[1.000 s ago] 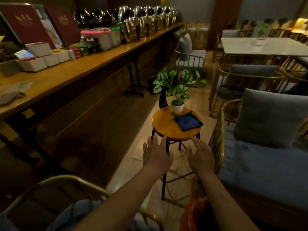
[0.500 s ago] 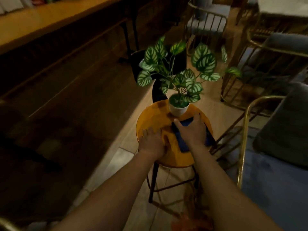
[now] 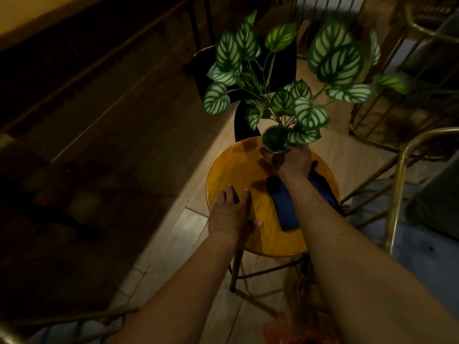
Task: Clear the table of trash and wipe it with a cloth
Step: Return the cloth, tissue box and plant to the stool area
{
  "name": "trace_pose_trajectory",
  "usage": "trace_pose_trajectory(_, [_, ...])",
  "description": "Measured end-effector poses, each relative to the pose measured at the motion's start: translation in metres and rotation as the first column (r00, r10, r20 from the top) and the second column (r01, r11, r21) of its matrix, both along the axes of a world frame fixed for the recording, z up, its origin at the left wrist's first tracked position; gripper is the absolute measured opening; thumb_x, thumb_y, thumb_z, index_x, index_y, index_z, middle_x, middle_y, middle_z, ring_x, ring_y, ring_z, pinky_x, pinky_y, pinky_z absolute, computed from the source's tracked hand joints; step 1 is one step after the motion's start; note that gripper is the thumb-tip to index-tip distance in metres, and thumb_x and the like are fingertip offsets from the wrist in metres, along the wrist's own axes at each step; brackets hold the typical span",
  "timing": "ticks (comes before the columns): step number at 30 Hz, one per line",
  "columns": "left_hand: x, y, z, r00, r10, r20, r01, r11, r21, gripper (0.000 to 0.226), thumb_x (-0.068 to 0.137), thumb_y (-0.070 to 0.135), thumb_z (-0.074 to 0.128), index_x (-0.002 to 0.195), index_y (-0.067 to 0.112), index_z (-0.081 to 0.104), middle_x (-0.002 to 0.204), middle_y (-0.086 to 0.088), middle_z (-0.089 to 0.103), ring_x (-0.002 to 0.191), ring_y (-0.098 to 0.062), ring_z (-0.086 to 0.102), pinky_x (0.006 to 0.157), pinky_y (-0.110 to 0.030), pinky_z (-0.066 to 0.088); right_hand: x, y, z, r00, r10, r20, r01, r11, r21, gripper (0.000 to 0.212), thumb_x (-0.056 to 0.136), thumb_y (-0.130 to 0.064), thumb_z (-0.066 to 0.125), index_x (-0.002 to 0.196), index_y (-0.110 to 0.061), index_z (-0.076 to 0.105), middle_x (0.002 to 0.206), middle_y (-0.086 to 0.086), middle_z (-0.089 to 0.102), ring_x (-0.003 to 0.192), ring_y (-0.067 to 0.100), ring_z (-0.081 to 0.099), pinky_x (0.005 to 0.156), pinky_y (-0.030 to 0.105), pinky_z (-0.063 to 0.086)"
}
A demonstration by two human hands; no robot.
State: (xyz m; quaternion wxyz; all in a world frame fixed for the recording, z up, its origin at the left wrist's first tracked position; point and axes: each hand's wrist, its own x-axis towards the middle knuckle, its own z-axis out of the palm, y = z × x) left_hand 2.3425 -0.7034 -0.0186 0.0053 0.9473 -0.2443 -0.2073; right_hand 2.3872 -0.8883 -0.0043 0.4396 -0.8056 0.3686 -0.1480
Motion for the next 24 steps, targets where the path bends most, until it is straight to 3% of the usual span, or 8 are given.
trace_pose_trajectory(2, [0.0, 0.0, -0.001, 1.0, 0.008, -0.003, -0.008, 1.0, 0.002, 0.093, 0.089, 0.066, 0.055, 0.159, 0.032, 0.004, 0.162, -0.012, 0.004, 0.147, -0.038, 0.009, 0.115, -0.052, 0.027, -0.008, 0.002, 0.001, 1.0, 0.015, 0.008, -0.015, 0.999, 0.034, 0.061, 0.079, -0.033, 0.081, 0.129, -0.009, 0.057, 0.11, -0.006, 0.058, 0.096, 0.012, 0.061, 0.065, 0.001, 0.037])
trace_pose_trajectory(5, [0.002, -0.002, 0.002, 1.0, -0.019, -0.008, 0.019, 0.999, 0.027, 0.094, 0.088, 0.065, 0.057, 0.159, 0.029, 0.007, 0.16, -0.017, 0.01, 0.144, -0.042, 0.017, 0.112, -0.054, 0.031, -0.033, 0.01, 0.013, 1.0, 0.009, -0.001, -0.009, 1.0, -0.011, 0.084, 0.066, -0.052, 0.085, 0.135, -0.017, 0.052, 0.131, 0.001, 0.058, 0.117, 0.02, 0.056, 0.087, 0.018, 0.037])
trace_pose_trajectory(9, [0.001, 0.005, 0.022, 0.995, -0.089, -0.036, 0.092, 0.992, 0.09, 0.081, 0.096, 0.055, 0.051, 0.159, 0.025, 0.01, 0.155, -0.019, 0.025, 0.137, -0.041, 0.031, 0.107, -0.053, 0.038, -0.092, 0.023, 0.029, 0.999, 0.031, 0.008, -0.03, 0.999, -0.034, 0.083, 0.066, -0.059, 0.081, 0.132, -0.015, 0.057, 0.128, 0.003, 0.062, 0.116, 0.024, 0.057, 0.086, 0.021, 0.038])
trace_pose_trajectory(12, [-0.024, 0.011, 0.044, 0.995, -0.102, 0.007, 0.102, 0.993, -0.058, 0.074, 0.098, 0.05, 0.049, 0.158, 0.022, 0.015, 0.154, -0.016, 0.031, 0.14, -0.038, 0.03, 0.113, -0.052, 0.032, -0.149, 0.033, 0.044, 1.0, -0.017, 0.01, 0.018, 0.996, -0.089, 0.07, 0.068, -0.059, 0.079, 0.123, -0.018, 0.063, 0.122, 0.005, 0.066, 0.111, 0.029, 0.06, 0.079, 0.023, 0.039])
trace_pose_trajectory(15, [-0.071, 0.014, 0.066, 0.979, -0.191, 0.069, 0.2, 0.964, -0.176, 0.07, 0.101, 0.051, 0.044, 0.158, 0.021, 0.017, 0.157, -0.014, 0.03, 0.143, -0.036, 0.028, 0.115, -0.05, 0.03, -0.218, 0.048, 0.064, 0.993, -0.107, 0.052, 0.111, 0.992, -0.066, 0.072, 0.061, -0.058, 0.082, 0.119, -0.018, 0.066, 0.12, 0.006, 0.067, 0.11, 0.026, 0.061, 0.085, 0.027, 0.047])
trace_pose_trajectory(18, [-0.125, 0.016, 0.088, 0.952, -0.291, 0.09, 0.304, 0.926, -0.224, 0.069, 0.103, 0.05, 0.039, 0.16, 0.022, 0.01, 0.162, -0.013, 0.022, 0.148, -0.035, 0.019, 0.117, -0.051, 0.026, -0.294, 0.067, 0.088, 0.982, -0.187, 0.025, 0.189, 0.977, -0.095, 0.072, 0.062, -0.065, 0.069, 0.11, -0.012, 0.071, 0.113, 0.011, 0.068, 0.105, 0.031, 0.063, 0.078, 0.027, 0.043])
trace_pose_trajectory(20, [-0.163, 0.016, 0.102, 0.929, -0.353, 0.113, 0.371, 0.889, -0.269, 0.067, 0.104, 0.049, 0.038, 0.159, 0.023, 0.012, 0.164, -0.011, 0.018, 0.15, -0.034, 0.016, 0.118, -0.05, 0.025, -0.346, 0.08, 0.105, 0.962, -0.273, -0.005, 0.272, 0.957, -0.098, 0.059, 0.068, -0.054, 0.08, 0.109, -0.013, 0.071, 0.115, 0.011, 0.069, 0.107, 0.031, 0.062, 0.08, 0.026, 0.042])
trace_pose_trajectory(24, [-0.253, 0.021, 0.123, 0.873, -0.451, 0.187, 0.488, 0.813, -0.317, 0.062, 0.103, 0.048, 0.039, 0.157, 0.023, 0.021, 0.158, -0.012, 0.029, 0.145, -0.034, 0.026, 0.115, -0.047, 0.03, -0.452, 0.11, 0.136, 0.924, -0.381, -0.021, 0.369, 0.907, -0.204, 0.06, 0.07, -0.058, 0.079, 0.112, -0.015, 0.071, 0.113, 0.006, 0.072, 0.108, 0.025, 0.064, 0.077, 0.023, 0.041])
